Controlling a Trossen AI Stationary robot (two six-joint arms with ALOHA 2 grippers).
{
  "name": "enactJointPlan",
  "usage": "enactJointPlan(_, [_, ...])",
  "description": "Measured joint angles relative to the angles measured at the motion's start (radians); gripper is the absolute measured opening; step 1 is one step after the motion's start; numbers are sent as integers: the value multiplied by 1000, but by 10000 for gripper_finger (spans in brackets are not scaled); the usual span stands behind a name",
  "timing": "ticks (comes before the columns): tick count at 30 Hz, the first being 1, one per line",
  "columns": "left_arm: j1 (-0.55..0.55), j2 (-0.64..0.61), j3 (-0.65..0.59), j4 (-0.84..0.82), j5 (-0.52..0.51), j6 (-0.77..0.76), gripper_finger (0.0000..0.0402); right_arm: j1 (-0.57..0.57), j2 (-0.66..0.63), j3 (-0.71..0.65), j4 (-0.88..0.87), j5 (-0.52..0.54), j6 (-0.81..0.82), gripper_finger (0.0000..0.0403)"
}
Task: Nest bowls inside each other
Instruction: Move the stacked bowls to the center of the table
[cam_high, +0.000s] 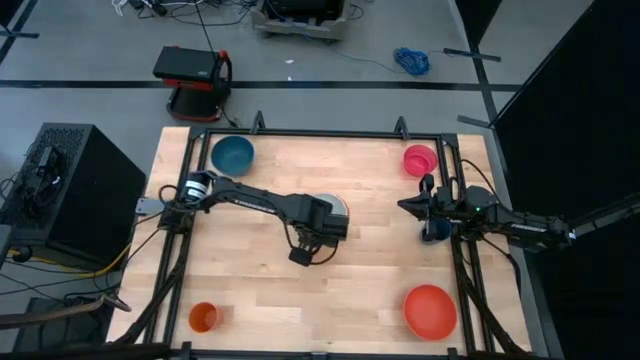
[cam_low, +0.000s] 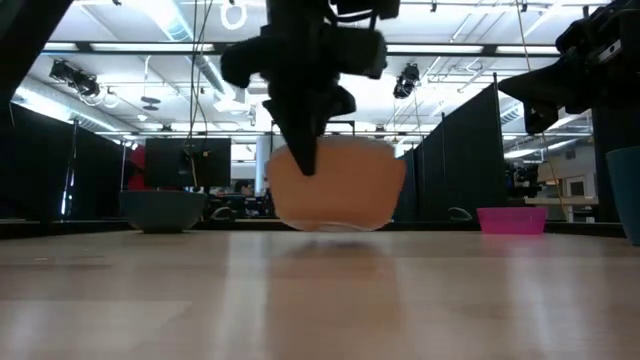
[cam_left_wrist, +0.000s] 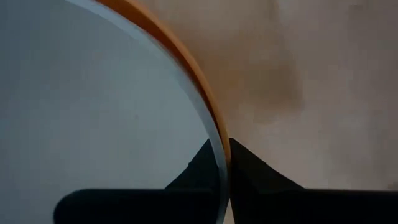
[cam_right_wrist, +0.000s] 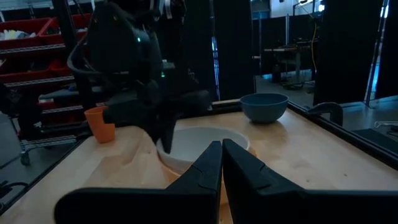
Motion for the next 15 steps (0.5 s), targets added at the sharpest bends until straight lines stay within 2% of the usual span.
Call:
enactJointPlan(3, [0,29,21,18,22,21,0,0,0,0,-1,-1,0,0])
enactJointPlan(15, [0,29,-47,89,13,-17,0,0,0,0,-7,-4,0,0])
